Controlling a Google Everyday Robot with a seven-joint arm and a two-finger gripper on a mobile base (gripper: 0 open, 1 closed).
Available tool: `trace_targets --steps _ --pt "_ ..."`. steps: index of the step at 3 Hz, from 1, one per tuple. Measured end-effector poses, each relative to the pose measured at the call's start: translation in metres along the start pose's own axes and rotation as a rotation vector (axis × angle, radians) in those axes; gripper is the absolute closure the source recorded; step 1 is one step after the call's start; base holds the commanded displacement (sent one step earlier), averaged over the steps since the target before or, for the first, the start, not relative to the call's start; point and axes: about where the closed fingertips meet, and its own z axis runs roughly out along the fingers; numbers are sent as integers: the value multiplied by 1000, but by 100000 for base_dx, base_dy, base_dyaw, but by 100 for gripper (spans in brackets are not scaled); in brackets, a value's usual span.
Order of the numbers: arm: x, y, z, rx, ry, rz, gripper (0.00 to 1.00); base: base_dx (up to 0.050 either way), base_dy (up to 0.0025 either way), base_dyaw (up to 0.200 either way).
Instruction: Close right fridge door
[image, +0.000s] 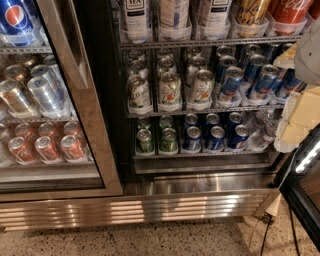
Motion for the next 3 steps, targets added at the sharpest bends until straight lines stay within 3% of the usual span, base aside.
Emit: trace_targets --steps 3 --pt "0 0 0 0 0 0 0 -4750 1 -11"
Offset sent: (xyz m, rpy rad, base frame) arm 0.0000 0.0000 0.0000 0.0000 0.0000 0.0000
